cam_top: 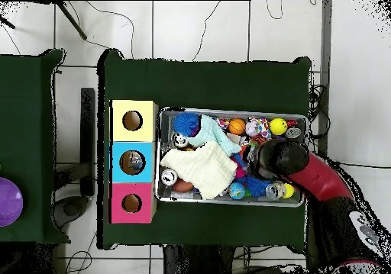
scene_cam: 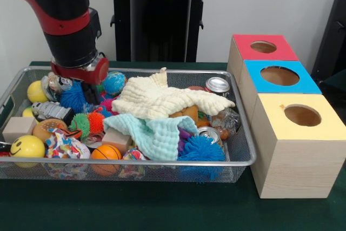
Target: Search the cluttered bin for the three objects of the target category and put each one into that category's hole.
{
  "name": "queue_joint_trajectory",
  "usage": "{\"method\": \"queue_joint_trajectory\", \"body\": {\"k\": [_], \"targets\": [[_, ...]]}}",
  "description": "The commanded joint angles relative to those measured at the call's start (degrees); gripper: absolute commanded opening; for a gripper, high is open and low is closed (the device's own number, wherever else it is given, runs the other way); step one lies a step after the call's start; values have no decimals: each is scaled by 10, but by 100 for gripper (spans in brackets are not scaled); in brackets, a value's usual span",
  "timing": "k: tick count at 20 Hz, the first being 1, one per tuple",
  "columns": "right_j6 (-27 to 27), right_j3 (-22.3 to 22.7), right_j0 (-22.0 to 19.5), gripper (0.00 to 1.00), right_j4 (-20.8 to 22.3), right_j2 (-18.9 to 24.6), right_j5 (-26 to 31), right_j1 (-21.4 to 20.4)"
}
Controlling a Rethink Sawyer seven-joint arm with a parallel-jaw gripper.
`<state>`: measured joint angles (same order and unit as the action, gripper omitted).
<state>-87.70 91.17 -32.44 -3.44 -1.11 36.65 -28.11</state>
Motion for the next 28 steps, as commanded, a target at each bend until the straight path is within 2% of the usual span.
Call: {"method": "queue_joint_trajectory", "body": {"k": [1,7,9,15,23,28], "targets": [[-160,55,26,0,-50,2,68,-9],[-168,69,46,0,-74,-10,59,-17],[-155,70,48,0,-79,-10,49,-13],[-124,92,28,0,-82,7,-34,24],[-99,119,1,0,-82,22,-68,21],[-91,116,-6,0,-73,18,-72,20]]}}
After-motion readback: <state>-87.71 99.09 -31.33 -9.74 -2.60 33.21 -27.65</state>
